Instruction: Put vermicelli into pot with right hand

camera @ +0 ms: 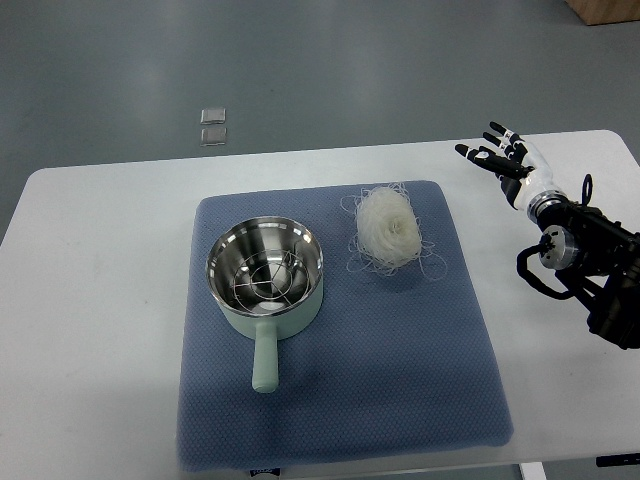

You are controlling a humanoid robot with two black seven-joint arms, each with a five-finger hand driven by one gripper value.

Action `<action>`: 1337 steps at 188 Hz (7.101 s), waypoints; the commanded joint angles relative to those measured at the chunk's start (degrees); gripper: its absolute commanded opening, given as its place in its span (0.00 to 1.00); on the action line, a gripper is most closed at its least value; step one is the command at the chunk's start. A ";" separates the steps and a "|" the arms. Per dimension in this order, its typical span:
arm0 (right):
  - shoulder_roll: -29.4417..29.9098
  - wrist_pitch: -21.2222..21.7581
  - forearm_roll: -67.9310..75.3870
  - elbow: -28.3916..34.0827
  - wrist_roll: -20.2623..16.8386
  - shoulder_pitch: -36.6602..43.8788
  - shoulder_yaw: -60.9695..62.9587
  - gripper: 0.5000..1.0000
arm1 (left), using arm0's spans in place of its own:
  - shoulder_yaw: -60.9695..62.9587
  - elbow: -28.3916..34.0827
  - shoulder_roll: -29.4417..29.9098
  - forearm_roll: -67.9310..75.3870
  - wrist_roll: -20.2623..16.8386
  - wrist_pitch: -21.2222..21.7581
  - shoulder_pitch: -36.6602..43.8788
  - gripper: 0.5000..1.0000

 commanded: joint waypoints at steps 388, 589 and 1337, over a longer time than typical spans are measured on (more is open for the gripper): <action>-2.29 3.61 -26.80 4.22 0.70 3.34 -4.39 0.84 | -0.18 0.35 0.00 0.00 0.00 0.00 0.18 1.00; -7.38 21.10 -59.85 11.78 7.56 30.59 -46.49 0.84 | -0.44 0.00 0.00 0.00 0.00 0.00 0.18 1.00; -6.77 3.43 -47.72 20.21 10.55 30.59 -37.88 0.72 | -0.62 -0.18 0.00 -0.09 0.00 0.00 0.18 1.00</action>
